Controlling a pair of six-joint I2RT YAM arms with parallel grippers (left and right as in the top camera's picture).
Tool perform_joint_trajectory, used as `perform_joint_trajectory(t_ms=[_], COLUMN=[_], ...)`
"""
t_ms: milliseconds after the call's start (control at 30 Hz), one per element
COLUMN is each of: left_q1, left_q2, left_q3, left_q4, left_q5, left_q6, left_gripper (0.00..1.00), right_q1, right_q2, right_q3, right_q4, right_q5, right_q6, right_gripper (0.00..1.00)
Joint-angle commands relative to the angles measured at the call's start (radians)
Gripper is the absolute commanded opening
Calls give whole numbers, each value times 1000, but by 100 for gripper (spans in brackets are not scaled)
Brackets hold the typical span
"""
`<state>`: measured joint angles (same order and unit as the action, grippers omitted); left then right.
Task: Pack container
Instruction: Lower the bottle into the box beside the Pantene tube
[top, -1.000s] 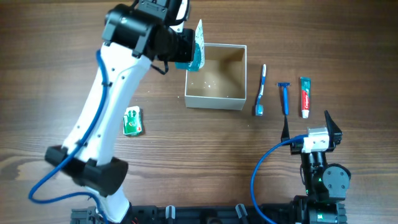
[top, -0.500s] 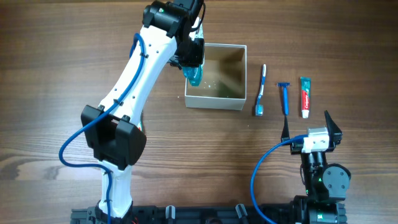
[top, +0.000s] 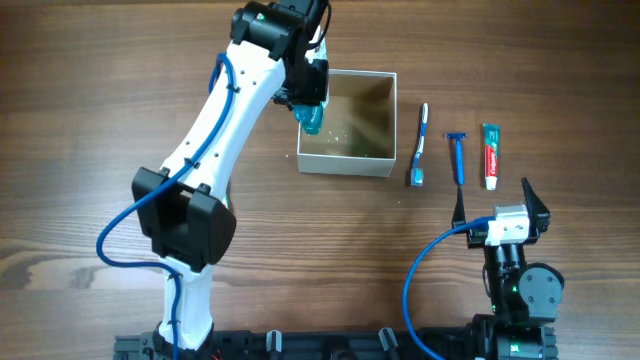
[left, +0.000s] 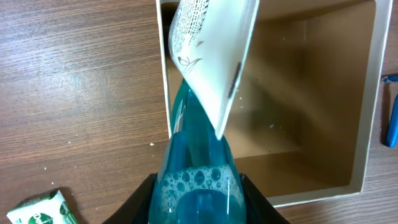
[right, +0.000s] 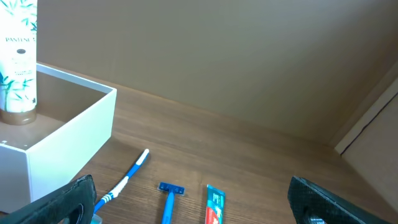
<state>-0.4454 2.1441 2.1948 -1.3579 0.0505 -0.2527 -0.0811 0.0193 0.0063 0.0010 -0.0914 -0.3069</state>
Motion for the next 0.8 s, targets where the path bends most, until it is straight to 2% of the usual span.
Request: perform_joint_trajectory(t_ms=[0, 233, 533, 600, 767], left_q1=[-14, -51, -55, -54, -54], left_q2=[9, 24, 50, 50, 50], left_q3=[13, 13, 11, 11, 11], left_q4=[13, 12, 7, 6, -9], left_q5=[-7, -70, -83, -142, -146], left_q6=[-11, -13, -27, -74, -78], left_gripper=[4, 4, 4, 4, 4], right_q1=[4, 4, 4, 4, 4], right_q2=[-8, -8, -8, -8, -8], right_q3=[-1, -1, -1, -1, -1], right_q4=[2, 2, 2, 2, 2], right_q5=[17, 17, 17, 17, 17], right_q6=[19, 19, 19, 19, 19], right_gripper=[100, 100, 100, 100, 100])
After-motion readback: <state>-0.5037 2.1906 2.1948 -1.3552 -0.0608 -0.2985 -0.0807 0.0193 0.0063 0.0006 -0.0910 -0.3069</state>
